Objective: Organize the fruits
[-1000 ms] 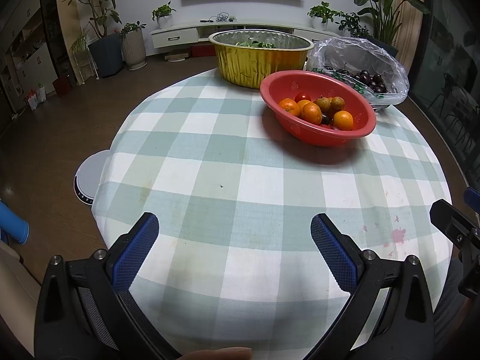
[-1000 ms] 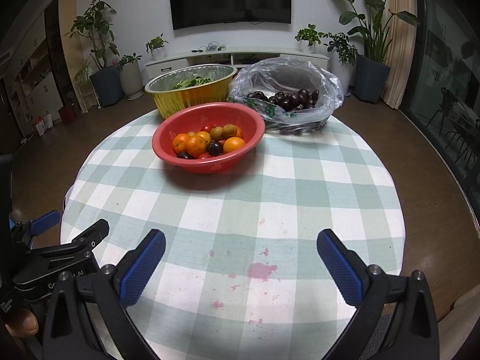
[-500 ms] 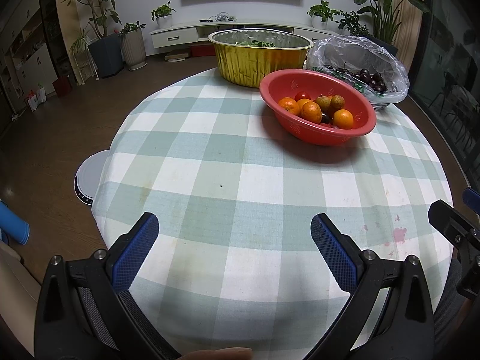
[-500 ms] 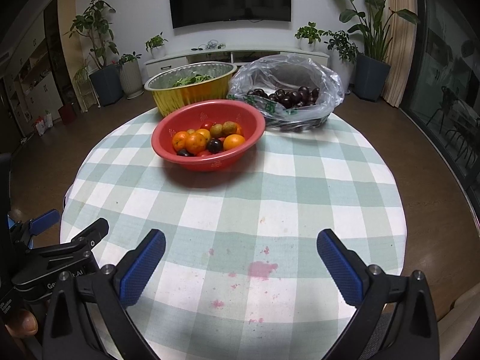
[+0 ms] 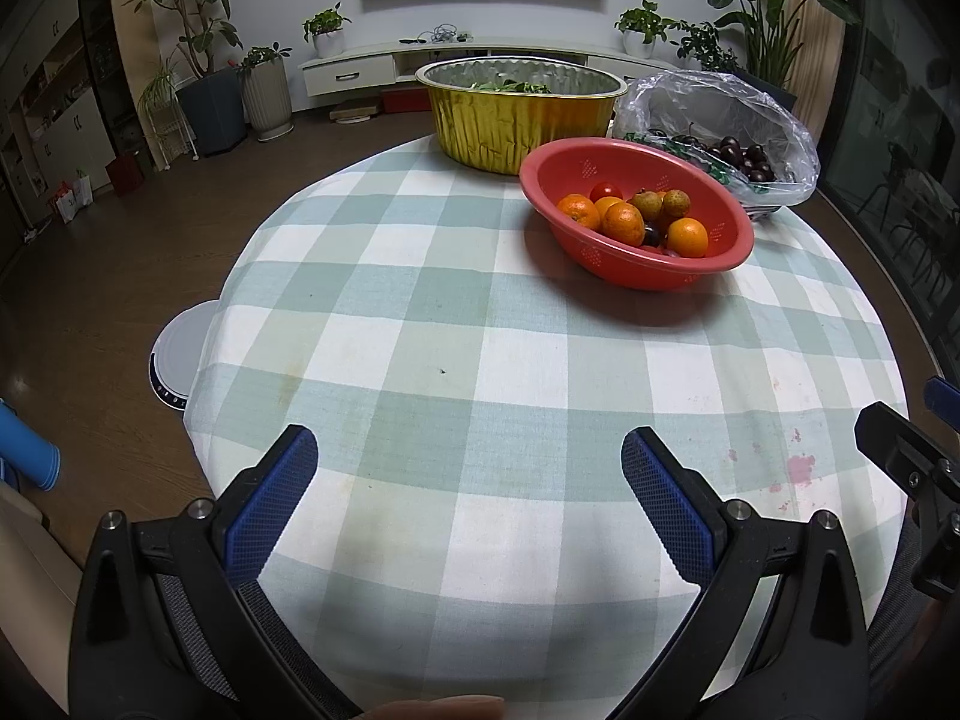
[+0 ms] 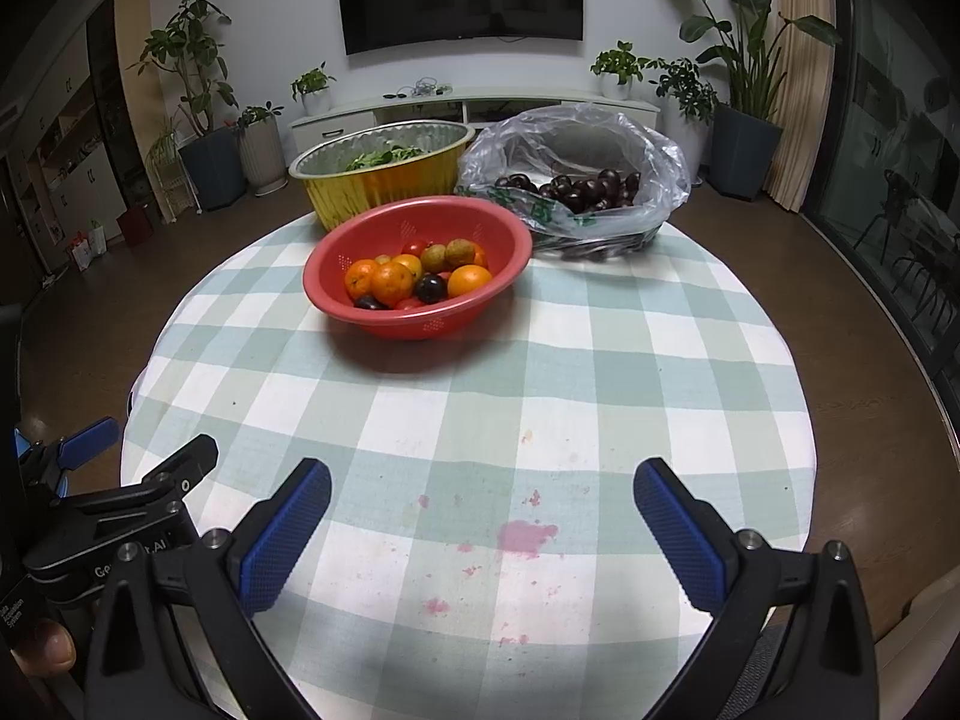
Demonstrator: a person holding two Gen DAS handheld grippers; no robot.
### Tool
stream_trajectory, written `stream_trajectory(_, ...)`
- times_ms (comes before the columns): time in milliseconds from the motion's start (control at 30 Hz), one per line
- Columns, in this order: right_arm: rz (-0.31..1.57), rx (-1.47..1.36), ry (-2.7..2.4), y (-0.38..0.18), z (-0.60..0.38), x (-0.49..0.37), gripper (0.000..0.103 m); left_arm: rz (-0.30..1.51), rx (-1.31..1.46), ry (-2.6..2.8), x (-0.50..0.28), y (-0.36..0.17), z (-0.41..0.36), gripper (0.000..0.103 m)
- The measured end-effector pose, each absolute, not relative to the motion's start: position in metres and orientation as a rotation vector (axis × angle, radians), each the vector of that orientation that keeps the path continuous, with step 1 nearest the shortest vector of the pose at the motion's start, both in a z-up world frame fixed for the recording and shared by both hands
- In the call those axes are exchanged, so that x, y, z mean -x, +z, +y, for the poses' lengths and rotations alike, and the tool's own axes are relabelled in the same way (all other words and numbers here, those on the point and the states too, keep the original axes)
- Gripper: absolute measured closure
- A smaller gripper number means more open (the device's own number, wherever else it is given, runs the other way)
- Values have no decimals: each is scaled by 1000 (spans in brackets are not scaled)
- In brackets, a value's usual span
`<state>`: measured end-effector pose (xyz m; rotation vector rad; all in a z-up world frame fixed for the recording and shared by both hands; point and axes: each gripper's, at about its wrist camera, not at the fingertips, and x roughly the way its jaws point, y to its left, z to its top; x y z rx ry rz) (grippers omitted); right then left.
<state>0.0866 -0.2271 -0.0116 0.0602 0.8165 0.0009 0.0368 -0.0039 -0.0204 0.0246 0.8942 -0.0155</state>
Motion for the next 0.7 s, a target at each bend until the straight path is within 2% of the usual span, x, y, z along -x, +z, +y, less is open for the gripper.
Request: stream_trajectory(700, 831, -79, 2, -17, -229, -80, 0, 882, -43, -27, -44, -24, -5, 0)
